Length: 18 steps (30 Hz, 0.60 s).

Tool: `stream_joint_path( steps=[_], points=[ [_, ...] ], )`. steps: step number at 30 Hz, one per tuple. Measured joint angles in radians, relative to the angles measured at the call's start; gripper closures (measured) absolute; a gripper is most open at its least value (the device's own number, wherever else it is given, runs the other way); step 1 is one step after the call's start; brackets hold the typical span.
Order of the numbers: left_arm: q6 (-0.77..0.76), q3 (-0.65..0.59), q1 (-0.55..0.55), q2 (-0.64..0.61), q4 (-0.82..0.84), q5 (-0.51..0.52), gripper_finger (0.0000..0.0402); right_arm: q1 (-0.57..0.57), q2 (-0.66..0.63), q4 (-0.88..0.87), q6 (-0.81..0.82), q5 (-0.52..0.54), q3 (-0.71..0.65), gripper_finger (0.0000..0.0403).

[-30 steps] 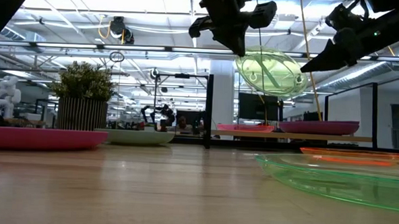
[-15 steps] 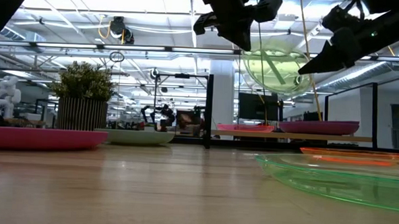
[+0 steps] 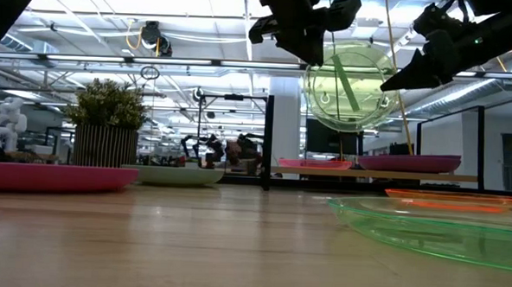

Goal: Place and stack plates onto a shelf
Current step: Stack the left small green plate on top of the small pink plate

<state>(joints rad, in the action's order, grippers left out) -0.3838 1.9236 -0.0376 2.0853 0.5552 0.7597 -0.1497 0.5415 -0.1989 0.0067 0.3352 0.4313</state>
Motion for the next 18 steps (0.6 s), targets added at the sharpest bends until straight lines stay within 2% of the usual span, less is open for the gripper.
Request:
stream_joint_path(
  steps=[6, 11, 15, 18],
  points=[
    [0.044, 0.0, -0.004, 0.0, 0.048, 0.0, 0.0265, 0.0, 0.0, -0.002, 0.003, 0.0, 0.0, 0.0402],
    [0.111, 0.0, -0.004, -0.01, 0.057, 0.011, 0.019, 0.0, 0.002, -0.002, 0.049, 0.0, 0.0, 0.0402],
    [0.207, 0.0, -0.01, -0.069, 0.056, 0.043, 0.0134, -0.007, 0.006, 0.001, 0.107, 0.004, 0.0, 0.0402],
    [0.294, 0.0, -0.025, -0.127, 0.06, 0.06, 0.0108, -0.026, 0.018, 0.012, 0.14, 0.013, 0.0, 0.0402]
  ],
)
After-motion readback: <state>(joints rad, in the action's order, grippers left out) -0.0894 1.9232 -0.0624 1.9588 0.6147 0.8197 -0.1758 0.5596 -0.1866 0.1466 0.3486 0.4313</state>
